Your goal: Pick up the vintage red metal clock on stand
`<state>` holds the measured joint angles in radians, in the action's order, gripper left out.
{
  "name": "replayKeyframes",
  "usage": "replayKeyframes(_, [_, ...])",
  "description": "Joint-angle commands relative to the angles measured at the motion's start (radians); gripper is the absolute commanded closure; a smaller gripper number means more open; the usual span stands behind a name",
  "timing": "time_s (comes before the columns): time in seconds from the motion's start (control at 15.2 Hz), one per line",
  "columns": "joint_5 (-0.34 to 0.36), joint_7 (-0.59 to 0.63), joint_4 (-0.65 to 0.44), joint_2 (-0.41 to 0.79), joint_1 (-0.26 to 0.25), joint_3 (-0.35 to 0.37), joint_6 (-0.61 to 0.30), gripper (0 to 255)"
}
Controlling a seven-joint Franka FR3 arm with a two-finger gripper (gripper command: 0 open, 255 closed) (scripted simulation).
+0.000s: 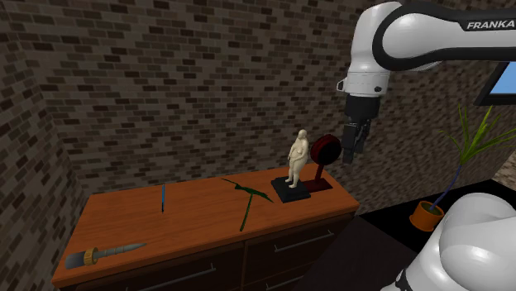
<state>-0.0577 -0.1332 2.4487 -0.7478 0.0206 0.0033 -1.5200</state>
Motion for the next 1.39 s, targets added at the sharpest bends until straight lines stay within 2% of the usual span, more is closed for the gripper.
replayKeyframes(0.0, [0.0,0.0,0.0,0.0,0.0,0.0,0.0,0])
replayKeyframes(0.4, [0.131,-0.289,0.042,0.026,0.01,-0.154,-0.108,0])
replayKeyframes(0.79, [0.225,-0.572,0.019,0.134,0.006,-0.311,-0.245,0])
replayKeyframes(1.06, [0.249,-0.763,-0.032,0.244,-0.015,-0.415,-0.34,0])
replayKeyframes(1.32, [0.228,-0.963,-0.111,0.38,-0.051,-0.515,-0.428,0])
